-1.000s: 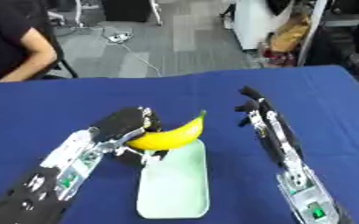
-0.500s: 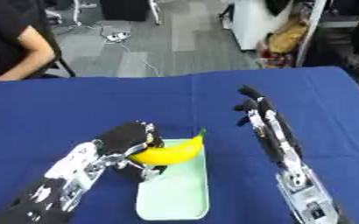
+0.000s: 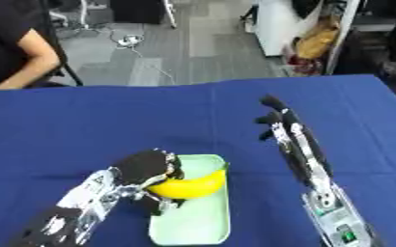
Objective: Pick up objects on the table and place them in the box.
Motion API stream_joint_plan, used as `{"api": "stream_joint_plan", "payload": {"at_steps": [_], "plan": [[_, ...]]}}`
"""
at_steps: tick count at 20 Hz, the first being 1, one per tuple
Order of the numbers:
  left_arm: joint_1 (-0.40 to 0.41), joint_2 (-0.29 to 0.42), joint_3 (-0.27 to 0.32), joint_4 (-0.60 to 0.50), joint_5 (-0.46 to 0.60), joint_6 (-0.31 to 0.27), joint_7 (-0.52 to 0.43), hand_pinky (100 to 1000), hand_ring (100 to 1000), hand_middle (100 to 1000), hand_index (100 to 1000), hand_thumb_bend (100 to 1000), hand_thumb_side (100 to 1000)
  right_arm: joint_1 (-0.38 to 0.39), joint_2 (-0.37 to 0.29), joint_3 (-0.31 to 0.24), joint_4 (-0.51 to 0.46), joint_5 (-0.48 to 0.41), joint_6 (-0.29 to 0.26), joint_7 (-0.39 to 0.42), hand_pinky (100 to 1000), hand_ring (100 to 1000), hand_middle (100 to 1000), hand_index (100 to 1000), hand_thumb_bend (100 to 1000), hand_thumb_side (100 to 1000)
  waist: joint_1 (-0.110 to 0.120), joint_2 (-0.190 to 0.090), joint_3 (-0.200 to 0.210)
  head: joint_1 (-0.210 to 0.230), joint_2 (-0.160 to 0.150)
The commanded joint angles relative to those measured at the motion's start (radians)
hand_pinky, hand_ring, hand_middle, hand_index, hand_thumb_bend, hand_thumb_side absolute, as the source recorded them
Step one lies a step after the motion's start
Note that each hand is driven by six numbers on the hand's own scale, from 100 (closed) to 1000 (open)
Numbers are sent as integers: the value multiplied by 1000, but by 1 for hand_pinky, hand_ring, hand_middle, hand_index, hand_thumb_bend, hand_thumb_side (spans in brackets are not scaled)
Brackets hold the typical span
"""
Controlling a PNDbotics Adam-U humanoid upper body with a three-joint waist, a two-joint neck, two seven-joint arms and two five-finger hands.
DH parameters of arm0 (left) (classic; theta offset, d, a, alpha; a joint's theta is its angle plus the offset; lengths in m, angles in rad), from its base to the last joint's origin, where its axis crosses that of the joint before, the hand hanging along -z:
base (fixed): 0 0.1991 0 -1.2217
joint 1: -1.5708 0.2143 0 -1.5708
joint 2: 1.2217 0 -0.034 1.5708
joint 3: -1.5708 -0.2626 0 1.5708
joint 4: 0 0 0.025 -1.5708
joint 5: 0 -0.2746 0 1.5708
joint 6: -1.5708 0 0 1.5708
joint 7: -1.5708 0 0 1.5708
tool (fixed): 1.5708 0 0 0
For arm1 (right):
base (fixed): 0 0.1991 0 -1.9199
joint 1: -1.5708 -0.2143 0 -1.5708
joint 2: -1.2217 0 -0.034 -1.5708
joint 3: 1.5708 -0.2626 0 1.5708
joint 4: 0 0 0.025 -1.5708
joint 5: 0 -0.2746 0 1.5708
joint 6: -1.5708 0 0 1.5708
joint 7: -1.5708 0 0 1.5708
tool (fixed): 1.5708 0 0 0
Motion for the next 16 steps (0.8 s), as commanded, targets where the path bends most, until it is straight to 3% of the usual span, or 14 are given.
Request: {"api": "stream_joint_plan", "payload": {"at_steps": [1, 3, 6, 7, 12, 16], "plan": [[-11, 3, 2, -2, -4, -16, 3, 100, 100, 100, 246, 100, 488, -18, -8, -5, -13, 2, -1, 2, 551, 739, 902, 979, 100, 974, -3, -20, 0, 8, -12], [-12, 4, 3, -10, 7, -30, 7, 118, 100, 191, 350, 100, 647, -17, -8, -5, -13, 2, -1, 1, 551, 739, 902, 979, 100, 974, -2, -22, 1, 7, -12], [-14, 5, 2, -23, 21, -45, 12, 243, 199, 298, 444, 100, 736, -16, -7, -5, -13, 2, -1, 1, 551, 740, 902, 979, 100, 974, -2, -25, 2, 5, -13], [-14, 5, 1, -26, 26, -49, 12, 264, 243, 326, 470, 100, 756, -16, -7, -5, -12, 2, -1, 2, 551, 740, 902, 979, 100, 974, -2, -25, 2, 5, -13], [-14, 6, 0, -37, 41, -55, 3, 301, 287, 350, 492, 100, 782, -16, -7, -5, -12, 2, -1, 2, 552, 740, 902, 979, 100, 974, -2, -27, 2, 4, -14], [-13, 6, -2, -45, 55, -64, -9, 457, 473, 481, 630, 100, 831, -15, -6, -5, -12, 2, -1, 2, 552, 740, 902, 979, 100, 975, -2, -27, 4, 3, -14]]}}
